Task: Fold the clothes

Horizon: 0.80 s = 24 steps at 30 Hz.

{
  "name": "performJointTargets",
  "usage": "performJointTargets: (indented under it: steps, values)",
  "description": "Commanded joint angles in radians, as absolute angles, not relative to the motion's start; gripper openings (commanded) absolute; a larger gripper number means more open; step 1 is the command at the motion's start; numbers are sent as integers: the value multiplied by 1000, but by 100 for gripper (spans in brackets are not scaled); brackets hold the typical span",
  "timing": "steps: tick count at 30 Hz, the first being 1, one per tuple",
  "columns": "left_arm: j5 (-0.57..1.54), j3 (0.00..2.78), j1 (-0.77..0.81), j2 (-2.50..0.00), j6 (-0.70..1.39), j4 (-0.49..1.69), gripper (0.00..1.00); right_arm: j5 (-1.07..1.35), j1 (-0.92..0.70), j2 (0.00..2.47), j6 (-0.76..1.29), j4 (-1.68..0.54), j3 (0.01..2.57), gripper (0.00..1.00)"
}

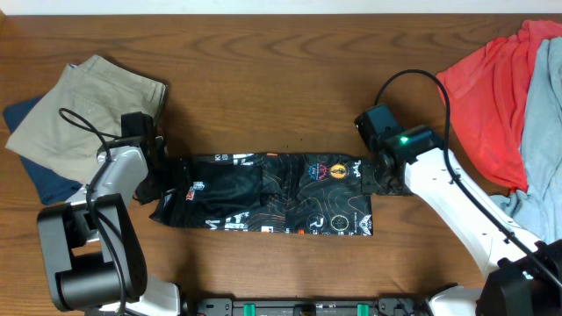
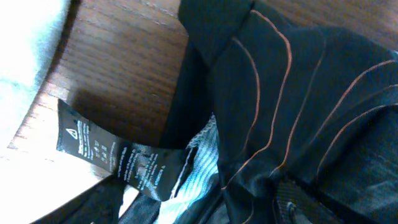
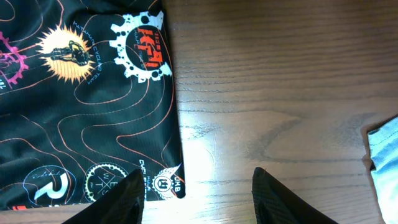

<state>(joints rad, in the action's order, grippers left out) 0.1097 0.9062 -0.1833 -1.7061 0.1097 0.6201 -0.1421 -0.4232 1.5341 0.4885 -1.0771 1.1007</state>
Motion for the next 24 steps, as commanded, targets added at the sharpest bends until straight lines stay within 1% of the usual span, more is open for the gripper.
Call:
performJointTargets:
  steps: [1, 4, 6, 10, 12, 18, 21, 24]
  values:
    - [142, 886, -187, -1741, 89, 619, 72, -161, -411, 1531, 477, -1077, 1111, 54]
    - [143, 886, -187, -1771, 89, 612, 72, -161, -411, 1531, 477, -1079, 1111, 54]
    - [150, 886, -186, -1797, 90, 612, 68, -161, -411, 1531, 477, -1081, 1111, 54]
    - [176, 886, -184, -1818, 89, 612, 55, -162, -411, 1531, 477, -1082, 1111, 54]
    - [176, 887, -184, -1816, 90, 612, 46, -161, -411, 1531, 477, -1082, 1111, 54]
    - [176, 888, -184, -1816, 90, 612, 14, -162, -411, 1531, 477, -1081, 1111, 53]
    - [176, 891, -184, -1816, 91, 617, 6, -162, -410, 1531, 477, -1081, 1111, 54]
    - [170, 918, -184, -1816, 104, 655, 6, -162, -410, 1531, 477, -1081, 1111, 53]
